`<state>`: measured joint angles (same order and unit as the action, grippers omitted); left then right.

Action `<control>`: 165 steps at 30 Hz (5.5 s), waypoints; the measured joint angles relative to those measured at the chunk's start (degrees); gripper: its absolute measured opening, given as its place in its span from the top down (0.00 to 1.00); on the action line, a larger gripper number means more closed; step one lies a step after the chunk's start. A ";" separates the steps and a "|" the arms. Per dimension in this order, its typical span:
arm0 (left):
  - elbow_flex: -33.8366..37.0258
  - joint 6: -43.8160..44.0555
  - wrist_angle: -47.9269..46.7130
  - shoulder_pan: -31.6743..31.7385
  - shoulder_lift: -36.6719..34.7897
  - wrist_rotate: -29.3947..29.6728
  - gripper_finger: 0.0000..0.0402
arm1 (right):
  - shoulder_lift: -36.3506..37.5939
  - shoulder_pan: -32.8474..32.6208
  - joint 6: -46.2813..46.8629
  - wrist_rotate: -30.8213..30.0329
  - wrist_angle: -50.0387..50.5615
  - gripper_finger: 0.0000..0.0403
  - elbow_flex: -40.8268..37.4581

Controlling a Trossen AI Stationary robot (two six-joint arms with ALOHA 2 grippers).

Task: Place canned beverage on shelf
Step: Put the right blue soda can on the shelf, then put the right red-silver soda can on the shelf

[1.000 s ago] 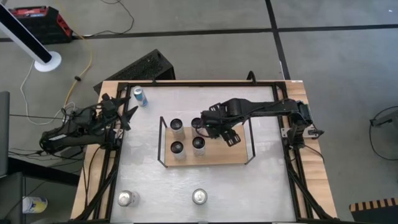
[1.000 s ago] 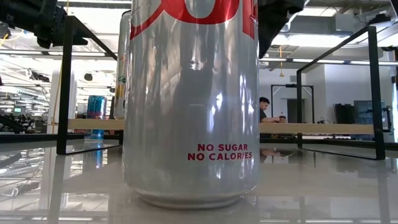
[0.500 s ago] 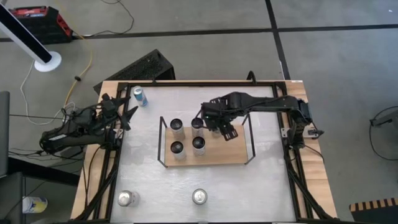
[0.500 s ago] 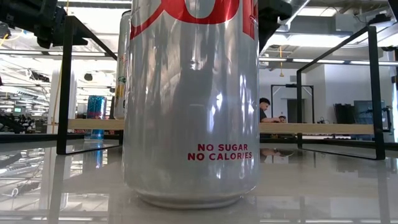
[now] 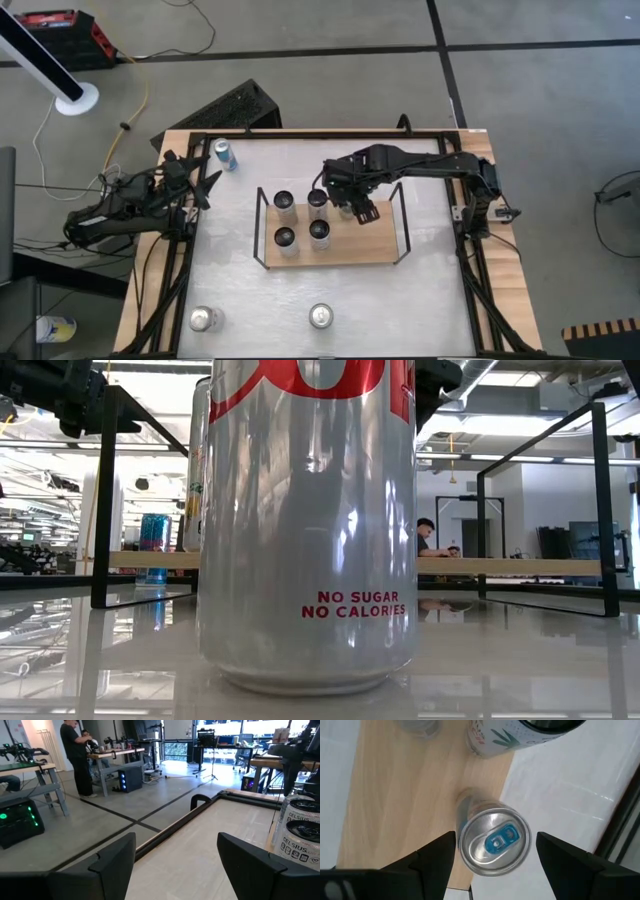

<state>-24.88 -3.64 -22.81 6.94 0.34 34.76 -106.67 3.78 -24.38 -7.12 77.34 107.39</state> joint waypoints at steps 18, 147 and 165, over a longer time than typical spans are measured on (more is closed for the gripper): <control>0.00 0.00 0.00 0.01 0.02 -0.02 0.34 | -0.52 1.26 3.35 2.71 0.01 0.25 -0.02; 0.02 0.00 -0.01 0.01 0.02 -0.04 0.34 | 1.64 0.61 39.28 5.71 0.14 0.49 -0.14; 0.02 0.00 0.02 0.00 0.00 0.00 0.34 | 11.15 -7.11 39.01 5.35 -1.28 0.49 -0.07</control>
<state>-24.86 -3.64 -22.79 6.94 0.34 34.76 -95.52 -3.33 14.63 -1.77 76.07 107.33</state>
